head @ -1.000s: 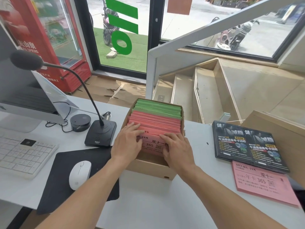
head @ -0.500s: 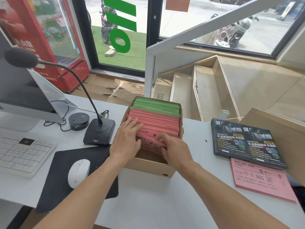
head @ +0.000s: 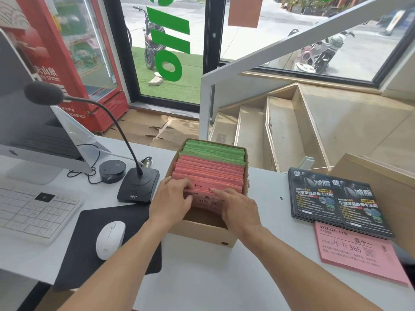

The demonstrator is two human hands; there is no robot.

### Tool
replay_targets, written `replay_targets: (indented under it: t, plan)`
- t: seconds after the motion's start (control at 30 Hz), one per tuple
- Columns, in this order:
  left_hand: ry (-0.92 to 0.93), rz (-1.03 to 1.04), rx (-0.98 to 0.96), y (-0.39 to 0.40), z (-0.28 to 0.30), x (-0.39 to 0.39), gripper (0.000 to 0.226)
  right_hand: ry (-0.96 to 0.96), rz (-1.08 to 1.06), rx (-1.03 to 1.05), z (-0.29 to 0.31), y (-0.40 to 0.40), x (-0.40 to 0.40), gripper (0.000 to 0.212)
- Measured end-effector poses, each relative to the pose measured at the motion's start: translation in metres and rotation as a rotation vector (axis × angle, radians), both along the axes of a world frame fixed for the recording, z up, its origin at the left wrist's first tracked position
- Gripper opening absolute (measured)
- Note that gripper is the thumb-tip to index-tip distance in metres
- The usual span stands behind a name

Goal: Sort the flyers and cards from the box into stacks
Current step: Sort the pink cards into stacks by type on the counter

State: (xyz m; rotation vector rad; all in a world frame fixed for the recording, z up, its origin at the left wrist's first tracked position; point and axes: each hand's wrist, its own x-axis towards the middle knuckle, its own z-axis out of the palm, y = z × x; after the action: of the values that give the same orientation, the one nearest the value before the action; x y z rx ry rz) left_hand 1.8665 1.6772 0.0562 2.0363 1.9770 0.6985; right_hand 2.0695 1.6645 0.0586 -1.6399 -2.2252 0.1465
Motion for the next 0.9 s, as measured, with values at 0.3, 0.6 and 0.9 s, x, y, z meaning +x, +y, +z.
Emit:
replay_targets:
  t: [0.3,0.6,0.9]
  plan:
    - [0.019,-0.028,0.08,0.0024,-0.001,-0.0013,0.035,-0.073,-0.024,0.105,-0.0078,0.0048,0.0002,0.046]
    - [0.054,0.015,0.093,0.0028,-0.0023,0.0006,0.021,-0.052,-0.026,0.143,-0.0072,0.0032,0.0002,0.047]
    - [0.089,-0.032,0.053,0.0073,-0.0064,-0.0002,0.02,-0.014,-0.006,0.1,-0.0071,0.003,0.0008,0.04]
